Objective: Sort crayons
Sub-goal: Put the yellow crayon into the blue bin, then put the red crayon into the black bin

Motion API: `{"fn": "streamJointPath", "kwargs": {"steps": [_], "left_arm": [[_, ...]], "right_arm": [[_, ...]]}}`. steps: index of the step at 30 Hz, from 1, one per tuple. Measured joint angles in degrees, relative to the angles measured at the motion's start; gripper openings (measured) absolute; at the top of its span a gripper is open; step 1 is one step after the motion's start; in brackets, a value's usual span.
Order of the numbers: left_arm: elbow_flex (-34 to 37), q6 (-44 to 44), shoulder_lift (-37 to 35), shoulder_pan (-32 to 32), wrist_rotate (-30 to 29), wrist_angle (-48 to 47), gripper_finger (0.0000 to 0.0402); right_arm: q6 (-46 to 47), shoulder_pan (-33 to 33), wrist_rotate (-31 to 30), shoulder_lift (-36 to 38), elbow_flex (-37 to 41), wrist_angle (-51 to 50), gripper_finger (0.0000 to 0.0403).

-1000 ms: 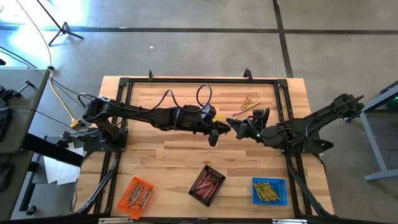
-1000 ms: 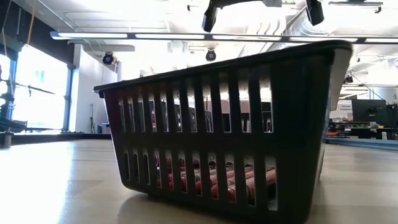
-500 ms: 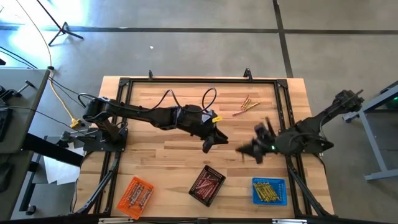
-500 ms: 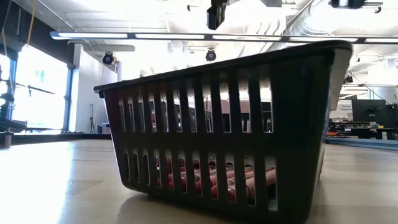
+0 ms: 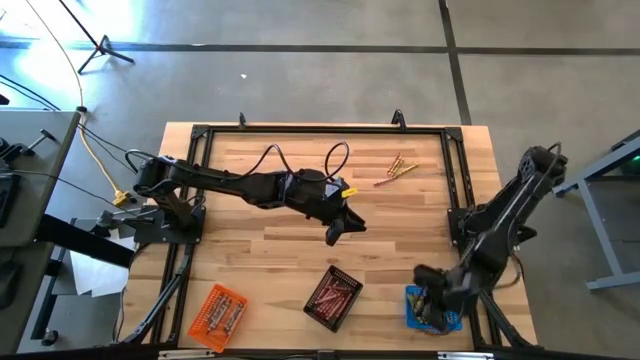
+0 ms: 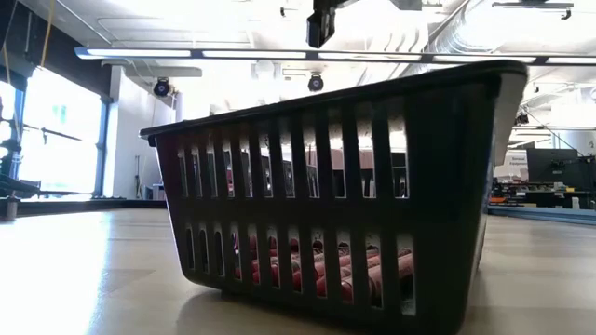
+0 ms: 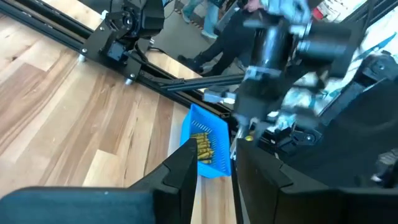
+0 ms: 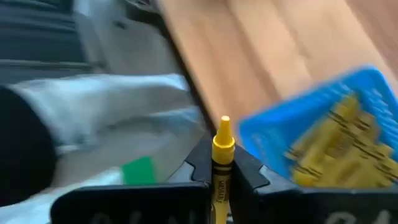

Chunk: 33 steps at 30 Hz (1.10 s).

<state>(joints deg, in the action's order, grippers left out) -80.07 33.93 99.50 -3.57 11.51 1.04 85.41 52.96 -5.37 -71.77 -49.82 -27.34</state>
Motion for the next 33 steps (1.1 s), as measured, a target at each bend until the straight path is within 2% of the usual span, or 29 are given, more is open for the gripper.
{"fn": "streamJointPath", "kwargs": {"steps": [7,13,22,25,33], "left_arm": [[0.0,0.3,0.0,0.0,-0.1,0.0,0.0099],[0.0,0.3,0.0,0.0,-0.2,0.1,0.0099],[0.0,-0.6,0.0,1.1,-0.3,0.1,0.0099],[0.0,-2.8,0.1,2.0,-2.5,0.1,0.0099],[0.0,-8.1,5.2,5.9,-4.3,0.3,0.0099]], "right_arm": [[2.2,1.1,6.7,-9.0,0.0,-5.7,0.0017],[2.2,0.8,12.9,-12.0,0.0,-6.0,0.0038],[3.1,-1.8,13.5,-9.4,0.0,-7.0,0.0063],[3.3,-2.7,13.5,-7.3,0.0,-6.9,0.0071],[4.6,-4.2,12.3,-1.5,0.0,-6.8,0.0076]]}}
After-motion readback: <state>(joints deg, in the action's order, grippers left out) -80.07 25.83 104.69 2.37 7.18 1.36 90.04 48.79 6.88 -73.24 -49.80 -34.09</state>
